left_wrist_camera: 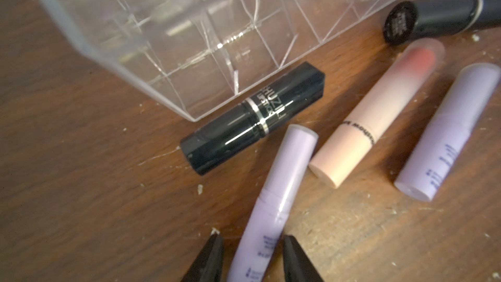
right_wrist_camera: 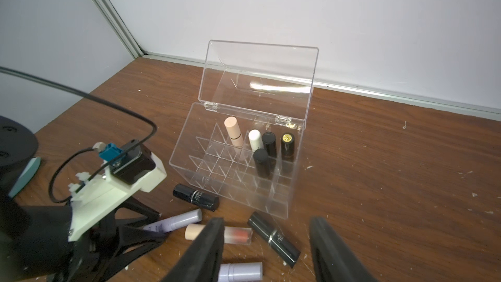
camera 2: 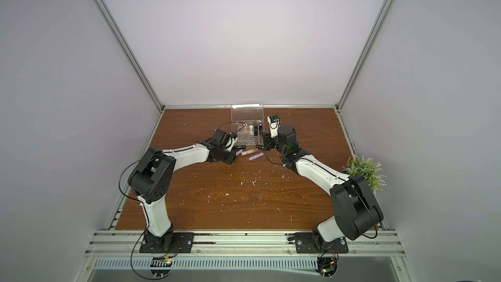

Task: Arrange the lipsticks in the organizer
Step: Pick up the lipstick at the center of the board.

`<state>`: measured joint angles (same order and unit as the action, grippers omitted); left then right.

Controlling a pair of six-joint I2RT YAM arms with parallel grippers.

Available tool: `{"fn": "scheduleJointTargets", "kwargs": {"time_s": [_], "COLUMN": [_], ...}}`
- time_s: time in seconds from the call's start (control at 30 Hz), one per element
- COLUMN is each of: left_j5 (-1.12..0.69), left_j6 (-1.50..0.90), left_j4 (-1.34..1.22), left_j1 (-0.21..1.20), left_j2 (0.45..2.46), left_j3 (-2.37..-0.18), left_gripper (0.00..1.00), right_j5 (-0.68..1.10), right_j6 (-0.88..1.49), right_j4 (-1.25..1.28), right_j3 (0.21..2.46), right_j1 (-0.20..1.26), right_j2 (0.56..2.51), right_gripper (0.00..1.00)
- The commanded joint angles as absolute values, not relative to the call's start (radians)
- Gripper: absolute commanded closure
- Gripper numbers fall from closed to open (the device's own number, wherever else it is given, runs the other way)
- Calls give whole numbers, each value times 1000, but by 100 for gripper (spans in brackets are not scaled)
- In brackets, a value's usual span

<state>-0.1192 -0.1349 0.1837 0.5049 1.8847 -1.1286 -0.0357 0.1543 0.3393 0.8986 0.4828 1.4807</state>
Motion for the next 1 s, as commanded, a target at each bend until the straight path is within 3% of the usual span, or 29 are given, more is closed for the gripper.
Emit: {"fn": "scheduleJointTargets", "kwargs": {"time_s": [0.0, 0.3, 0.33, 0.4, 0.43, 0.53, 0.77, 0.97], "left_j5": [-138, -140, -138, -124, -114, -95, -92, -100], "left_j6": [-149, -150, -150, -148, -146, -139, -107, -83], "left_j4": [250, 241, 241, 244, 245, 245, 249, 252], "left_j1": [502, 512, 512, 512, 512, 512, 510, 511], "left_j2": [1863, 1841, 1842, 1846, 1847, 1852, 1918, 1956], "left_j3": [-1082, -1065, -1066, -1072, -1076, -1093, -1175, -1207], "left_gripper": [62, 71, 67, 46, 40, 32, 35, 52], "right_j5": [-23, -21, -23, -25, -25, -22, -22, -20], "right_j6": [167, 166, 167, 167, 167, 167, 167, 167], "right_j4": [351, 350, 348, 348, 350, 350, 348, 348], "right_j3": [928, 928, 929, 928, 927, 929, 928, 931], "right_j1": [480, 481, 480, 480, 480, 479, 479, 479], "right_j2": [1470, 1470, 1471, 1467, 1466, 1468, 1467, 1471], "right_gripper": [44, 44, 44, 44, 43, 44, 44, 44]}}
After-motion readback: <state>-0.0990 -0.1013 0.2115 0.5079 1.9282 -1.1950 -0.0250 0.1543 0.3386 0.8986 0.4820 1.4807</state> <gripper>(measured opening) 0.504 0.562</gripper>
